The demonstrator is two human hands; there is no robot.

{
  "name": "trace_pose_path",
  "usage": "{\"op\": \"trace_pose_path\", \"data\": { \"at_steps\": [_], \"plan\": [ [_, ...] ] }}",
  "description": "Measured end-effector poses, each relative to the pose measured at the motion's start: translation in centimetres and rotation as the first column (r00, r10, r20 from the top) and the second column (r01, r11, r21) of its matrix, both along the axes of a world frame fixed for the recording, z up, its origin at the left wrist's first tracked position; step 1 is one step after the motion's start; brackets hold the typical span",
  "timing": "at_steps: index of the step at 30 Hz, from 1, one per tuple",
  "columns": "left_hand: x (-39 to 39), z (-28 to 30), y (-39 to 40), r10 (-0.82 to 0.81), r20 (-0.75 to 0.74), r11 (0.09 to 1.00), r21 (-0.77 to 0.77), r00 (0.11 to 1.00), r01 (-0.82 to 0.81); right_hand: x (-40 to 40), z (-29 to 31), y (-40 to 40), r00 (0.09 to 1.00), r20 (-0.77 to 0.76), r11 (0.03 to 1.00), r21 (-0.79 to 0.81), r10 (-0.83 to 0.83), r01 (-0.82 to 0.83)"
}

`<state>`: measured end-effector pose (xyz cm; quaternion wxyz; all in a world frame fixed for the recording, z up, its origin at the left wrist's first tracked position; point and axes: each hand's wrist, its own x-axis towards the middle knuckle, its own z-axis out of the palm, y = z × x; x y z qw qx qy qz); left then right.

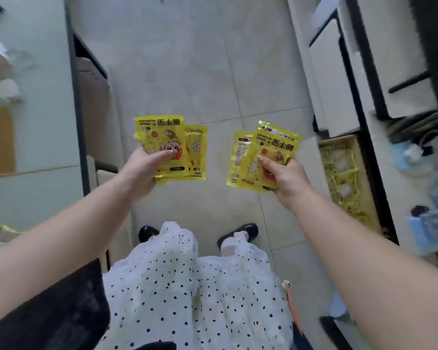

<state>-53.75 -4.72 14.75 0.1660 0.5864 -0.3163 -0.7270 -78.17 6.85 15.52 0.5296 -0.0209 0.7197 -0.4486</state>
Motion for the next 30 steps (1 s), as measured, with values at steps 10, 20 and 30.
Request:
{"op": "trace_pose_path", "data": {
  "at_steps": [10,20,30],
  "plan": [
    [-26.4,-1.9,6.4,-0.353,-0.048,0.932,0.067,0.934,0.356,-19.9,0.0,14.7,0.915,-0.055,0.913,0.065,-0.4,0.403],
    [-45.1,-6.0,10.7,-0.662,-0.021,0.744,0.1,0.749,0.66,-28.5,-3.1,26.9,0.653,-0.108,0.631,0.18,-0.75,0.754],
    [-60.7,-20.0,15.4,-0.868,0.012,0.496,0.041,0.496,0.868,-34.3,-17.4,32.7,0.389,-0.114,0.369,0.165,-0.914,0.915]
  ]
}}
